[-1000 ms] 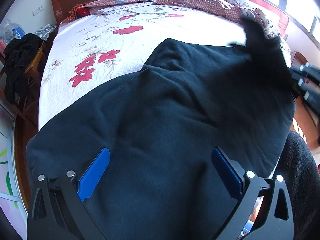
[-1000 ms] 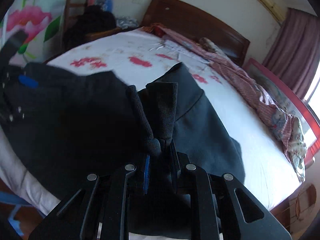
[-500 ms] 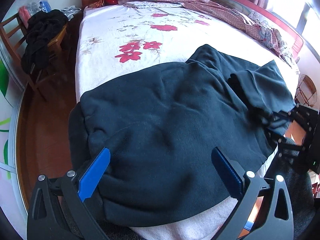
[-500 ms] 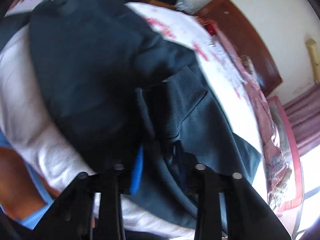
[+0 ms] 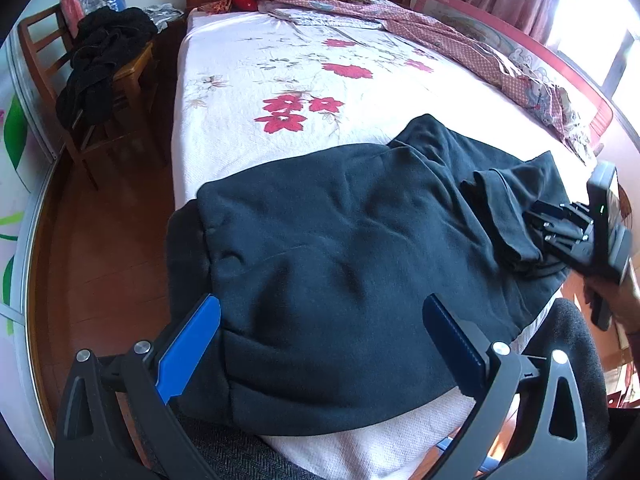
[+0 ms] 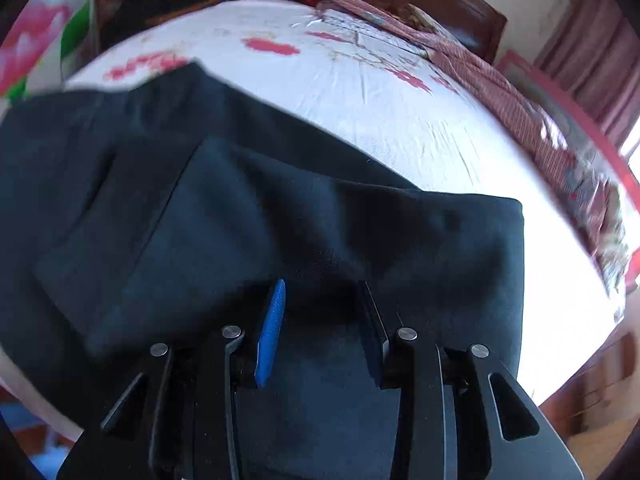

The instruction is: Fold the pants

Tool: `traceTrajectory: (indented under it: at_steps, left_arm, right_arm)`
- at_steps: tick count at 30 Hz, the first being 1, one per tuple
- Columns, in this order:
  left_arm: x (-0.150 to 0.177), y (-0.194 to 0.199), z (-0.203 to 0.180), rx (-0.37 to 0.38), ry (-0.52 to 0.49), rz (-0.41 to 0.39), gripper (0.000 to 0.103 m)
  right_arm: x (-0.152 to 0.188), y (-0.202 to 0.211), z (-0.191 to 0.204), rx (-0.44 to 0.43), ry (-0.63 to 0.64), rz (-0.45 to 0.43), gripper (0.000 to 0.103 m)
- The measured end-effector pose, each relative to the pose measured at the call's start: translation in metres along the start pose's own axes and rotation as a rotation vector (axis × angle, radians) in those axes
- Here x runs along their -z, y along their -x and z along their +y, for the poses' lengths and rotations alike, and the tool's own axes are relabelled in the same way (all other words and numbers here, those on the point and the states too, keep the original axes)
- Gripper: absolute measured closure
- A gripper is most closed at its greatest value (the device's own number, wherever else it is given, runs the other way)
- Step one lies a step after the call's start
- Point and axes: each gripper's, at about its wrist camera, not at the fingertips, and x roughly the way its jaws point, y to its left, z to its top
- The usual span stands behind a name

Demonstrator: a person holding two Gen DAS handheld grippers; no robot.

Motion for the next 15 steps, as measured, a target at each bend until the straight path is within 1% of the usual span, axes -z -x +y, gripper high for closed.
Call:
traceTrajectory:
  at_steps: [1, 2, 3, 4, 5, 6, 7, 8, 9, 10, 11, 12, 13, 15]
  left_arm:
    - [0.0, 0.003, 0.008, -0.007, 0.018, -0.001, 0.002]
    - [0.0, 0.007, 0.016, -0.017, 0.035, -0.006, 0.002]
    - [0.0, 0.011, 0.025, -0.026, 0.055, -0.014, 0.002]
    - [0.001, 0.014, 0.037, -0.032, 0.081, -0.02, 0.002]
    - [0.001, 0.016, 0.049, -0.036, 0.108, -0.023, 0.002]
    - [0.001, 0.017, 0.059, -0.041, 0.136, -0.023, 0.002]
    - [0.001, 0.017, 0.071, -0.044, 0.166, -0.019, 0.002]
    - [0.001, 0.017, 0.079, -0.043, 0.192, -0.016, 0.002]
    - [0.001, 0.018, 0.087, -0.038, 0.216, -0.016, 0.002]
    - [0.001, 0.02, 0.095, -0.031, 0.245, -0.019, 0.002]
    - [0.001, 0.022, 0.101, -0.022, 0.272, -0.02, 0.002]
    - [0.003, 0.024, 0.107, -0.004, 0.301, -0.024, 0.002]
    - [0.005, 0.023, 0.11, 0.017, 0.323, -0.025, 0.002]
    - [0.013, 0.018, 0.115, 0.052, 0.359, -0.004, 0.002]
  right_arm:
    - [-0.003, 0.007, -0.002, -0.008, -0.014, 0.01, 0.068]
    - [-0.005, 0.018, -0.011, -0.063, -0.084, -0.001, 0.068]
    - [-0.008, 0.028, -0.018, -0.073, -0.152, -0.035, 0.067]
    - [-0.009, 0.037, -0.019, -0.033, -0.177, -0.07, 0.061]
    - [-0.01, 0.044, -0.014, -0.016, -0.173, -0.102, 0.055]
    - [-0.01, 0.044, -0.005, -0.053, -0.147, -0.113, 0.046]
    - [-0.007, 0.03, 0.009, -0.093, -0.104, -0.069, 0.037]
    - [-0.006, 0.013, 0.022, -0.102, -0.056, -0.005, 0.036]
    - [-0.007, 0.015, 0.025, -0.092, -0.068, -0.029, 0.036]
    - [-0.01, 0.019, 0.021, -0.086, -0.084, -0.011, 0.036]
    - [-0.017, 0.023, 0.021, -0.058, -0.097, -0.003, 0.036]
    - [-0.021, 0.038, 0.022, -0.06, -0.111, -0.043, 0.036]
    - [-0.025, 0.053, 0.028, -0.1, -0.112, -0.084, 0.036]
    - [-0.032, 0.095, 0.059, -0.199, -0.06, -0.175, 0.036]
